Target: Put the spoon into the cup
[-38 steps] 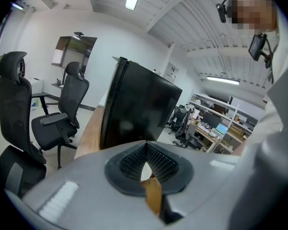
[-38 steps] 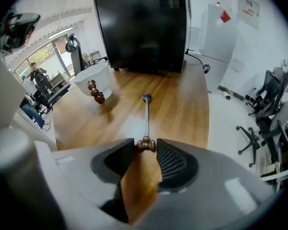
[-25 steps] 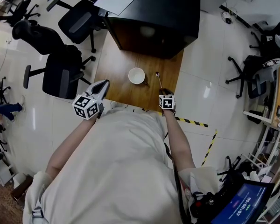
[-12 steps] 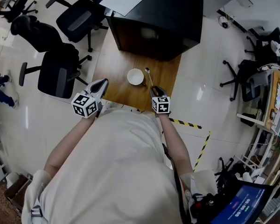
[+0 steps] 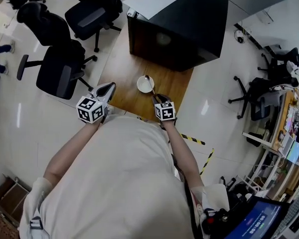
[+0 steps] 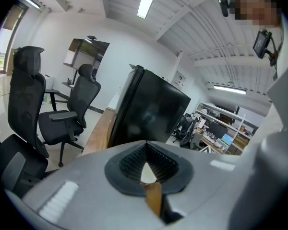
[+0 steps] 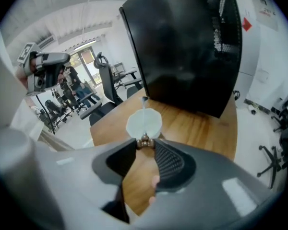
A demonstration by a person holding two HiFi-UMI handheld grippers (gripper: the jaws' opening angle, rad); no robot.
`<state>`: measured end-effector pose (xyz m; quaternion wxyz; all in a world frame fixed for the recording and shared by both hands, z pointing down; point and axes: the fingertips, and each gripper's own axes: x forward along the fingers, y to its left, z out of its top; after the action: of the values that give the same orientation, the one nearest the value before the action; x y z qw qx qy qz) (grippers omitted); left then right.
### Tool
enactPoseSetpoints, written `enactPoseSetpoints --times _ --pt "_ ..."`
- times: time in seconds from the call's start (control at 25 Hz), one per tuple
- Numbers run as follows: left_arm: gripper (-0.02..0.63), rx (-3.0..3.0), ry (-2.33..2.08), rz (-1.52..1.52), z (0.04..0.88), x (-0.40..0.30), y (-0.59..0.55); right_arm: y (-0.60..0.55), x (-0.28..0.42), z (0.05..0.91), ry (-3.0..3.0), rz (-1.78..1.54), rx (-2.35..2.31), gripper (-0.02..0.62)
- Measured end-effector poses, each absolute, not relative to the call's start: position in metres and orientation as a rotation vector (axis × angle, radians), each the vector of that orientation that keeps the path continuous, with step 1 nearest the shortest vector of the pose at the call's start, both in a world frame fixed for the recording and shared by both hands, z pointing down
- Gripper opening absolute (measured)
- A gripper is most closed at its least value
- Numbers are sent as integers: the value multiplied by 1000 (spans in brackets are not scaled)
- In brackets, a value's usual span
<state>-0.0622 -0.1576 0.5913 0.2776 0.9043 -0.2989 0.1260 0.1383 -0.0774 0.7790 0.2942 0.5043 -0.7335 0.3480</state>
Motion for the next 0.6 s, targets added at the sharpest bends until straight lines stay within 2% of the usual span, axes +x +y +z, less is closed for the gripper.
enactPoseSetpoints --times 0.6 --pt "-18 2357 -904 286 600 -98 -150 -79 133 810 -1763 1030 1177 123"
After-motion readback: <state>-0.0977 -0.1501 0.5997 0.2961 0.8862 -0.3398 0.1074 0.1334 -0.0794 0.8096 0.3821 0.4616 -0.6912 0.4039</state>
